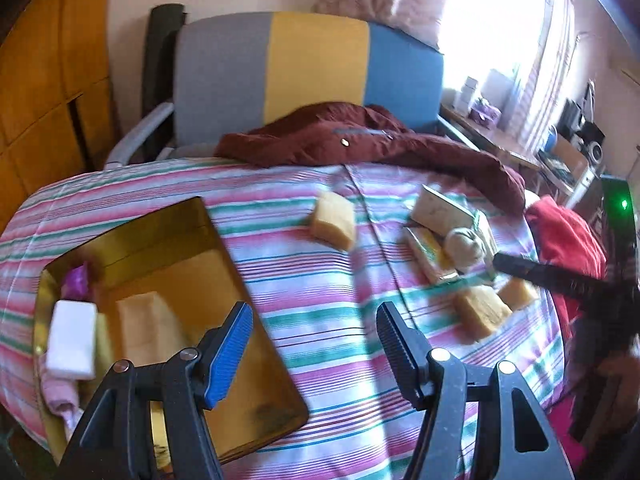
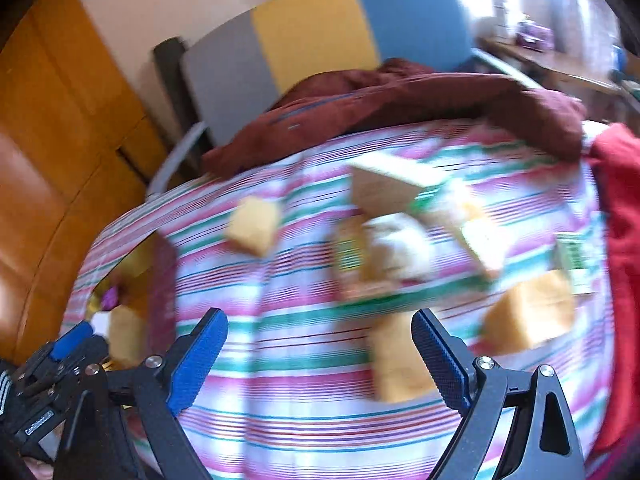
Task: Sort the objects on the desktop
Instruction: 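Move both grippers back over the remaining items, then grasp the yellow sponge with the left gripper while the right gripper grasps the green essential oil box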
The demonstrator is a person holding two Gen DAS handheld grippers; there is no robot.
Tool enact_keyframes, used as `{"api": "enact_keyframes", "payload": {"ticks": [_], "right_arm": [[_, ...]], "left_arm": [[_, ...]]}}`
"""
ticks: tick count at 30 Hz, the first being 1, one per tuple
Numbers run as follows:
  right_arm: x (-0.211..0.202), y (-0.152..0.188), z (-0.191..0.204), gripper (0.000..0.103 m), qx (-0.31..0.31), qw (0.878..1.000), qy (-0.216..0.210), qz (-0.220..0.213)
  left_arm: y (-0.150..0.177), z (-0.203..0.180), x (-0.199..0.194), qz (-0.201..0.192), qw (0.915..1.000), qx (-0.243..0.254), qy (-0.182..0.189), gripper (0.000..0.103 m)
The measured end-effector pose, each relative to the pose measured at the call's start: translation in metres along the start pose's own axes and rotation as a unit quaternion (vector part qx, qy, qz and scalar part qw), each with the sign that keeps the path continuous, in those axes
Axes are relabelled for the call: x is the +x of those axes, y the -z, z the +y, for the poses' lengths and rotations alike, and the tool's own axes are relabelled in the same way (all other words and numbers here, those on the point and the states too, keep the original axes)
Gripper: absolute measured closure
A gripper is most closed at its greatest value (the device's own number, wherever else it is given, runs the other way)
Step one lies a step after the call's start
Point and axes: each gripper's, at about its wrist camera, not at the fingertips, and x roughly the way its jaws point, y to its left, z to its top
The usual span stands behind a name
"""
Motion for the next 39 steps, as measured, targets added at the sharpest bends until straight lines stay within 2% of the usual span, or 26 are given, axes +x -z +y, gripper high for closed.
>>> {"api": "enact_keyframes", "payload": {"ticks": [2,4,9,12,16,21,23,24,27,32,39], "right_arm": [[-0.005,-0.008,-0.023,0.009,0.008,1.0,0.028,-0.007],[-0.01,-0.017,-0.048,0.014,0.018,0.998,0.063,-0.017],[-0.01,-0.039,-0.121,0.036,0.063,0.986,0.153,-0.028],[0.005,-0.048,-0.167,0.037,0.096,0.979,0.179,-0.006],[0.025,-0.049,-0.202,0.037,0.12,0.976,0.181,0.018],[0.044,-0.045,-0.212,0.039,0.12,0.977,0.169,0.048],[0.049,-0.045,-0.211,0.045,0.103,0.978,0.172,0.057],[0.052,-0.045,-0.211,0.054,0.099,0.977,0.176,0.063],[0.059,-0.042,-0.212,0.068,0.092,0.975,0.184,0.084],[0.061,-0.042,-0.21,0.071,0.07,0.975,0.191,0.091],[0.06,-0.041,-0.213,0.071,0.063,0.976,0.187,0.092]], "left_arm": [[-0.003,-0.009,0.007,0.008,0.9999,0.003,0.007,0.038],[-0.007,-0.016,0.015,0.015,0.9998,0.007,0.01,0.038],[-0.02,-0.027,0.035,0.029,0.9995,0.003,0.013,0.038],[-0.029,-0.031,0.05,0.041,0.9991,-0.001,0.012,0.038],[-0.04,-0.03,0.072,0.063,0.9978,-0.017,0.011,0.038],[-0.051,-0.018,0.101,0.094,0.9944,-0.047,0.006,0.038],[-0.054,-0.015,0.11,0.102,0.9935,-0.05,0.0,0.038],[-0.057,-0.014,0.116,0.105,0.9932,-0.05,-0.006,0.037],[-0.063,-0.014,0.126,0.102,0.9939,-0.037,-0.018,0.035],[-0.077,-0.02,0.149,0.108,0.9935,-0.002,-0.037,0.023],[-0.094,-0.032,0.185,0.112,0.9904,0.052,-0.062,0.021]]}}
